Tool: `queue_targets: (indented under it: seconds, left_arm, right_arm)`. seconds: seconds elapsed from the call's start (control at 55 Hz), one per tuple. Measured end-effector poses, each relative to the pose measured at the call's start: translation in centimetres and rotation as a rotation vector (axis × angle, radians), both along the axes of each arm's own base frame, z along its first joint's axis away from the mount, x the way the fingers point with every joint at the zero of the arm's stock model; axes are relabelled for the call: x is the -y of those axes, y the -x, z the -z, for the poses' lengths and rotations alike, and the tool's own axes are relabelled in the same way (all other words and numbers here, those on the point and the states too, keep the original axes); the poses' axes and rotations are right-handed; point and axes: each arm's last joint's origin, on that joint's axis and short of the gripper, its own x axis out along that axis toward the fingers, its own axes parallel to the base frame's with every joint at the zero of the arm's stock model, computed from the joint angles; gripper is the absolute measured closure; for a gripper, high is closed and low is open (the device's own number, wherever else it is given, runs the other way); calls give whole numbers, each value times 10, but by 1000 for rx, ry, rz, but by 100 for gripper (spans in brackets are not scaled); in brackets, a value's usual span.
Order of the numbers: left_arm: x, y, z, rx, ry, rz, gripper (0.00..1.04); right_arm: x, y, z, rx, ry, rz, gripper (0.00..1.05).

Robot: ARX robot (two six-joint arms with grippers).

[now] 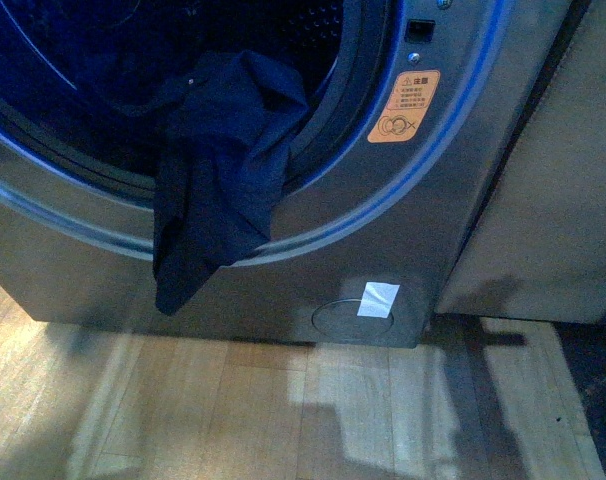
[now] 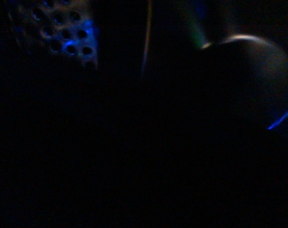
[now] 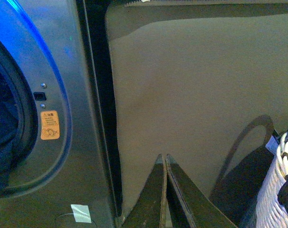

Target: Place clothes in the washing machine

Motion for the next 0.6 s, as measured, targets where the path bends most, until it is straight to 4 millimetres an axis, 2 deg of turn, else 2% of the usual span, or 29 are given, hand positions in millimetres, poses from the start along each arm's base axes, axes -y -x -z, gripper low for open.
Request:
queue_targets:
  seconds: [0.127, 0.218, 0.273, 0.345, 0.455, 0.6]
  left_arm:
    - [0, 1, -5, -38, 3, 31, 7]
    - [4, 2, -5, -162, 7, 91, 7]
    - [9, 10, 1, -306, -10, 134, 7]
    - [17, 24, 11, -411, -1, 192, 7]
    - [26, 42, 21, -466, 1, 223, 7]
    - [25, 64, 15, -469, 1, 233, 7]
  right_arm:
    - [0, 0, 0, 0, 0, 0, 102]
    - [0, 0, 0, 0, 0, 0, 102]
    - [0, 0, 0, 0, 0, 0, 102]
    - [0, 0, 0, 0, 0, 0, 102]
    - [0, 0, 0, 0, 0, 0, 102]
    - [0, 0, 0, 0, 0, 0, 102]
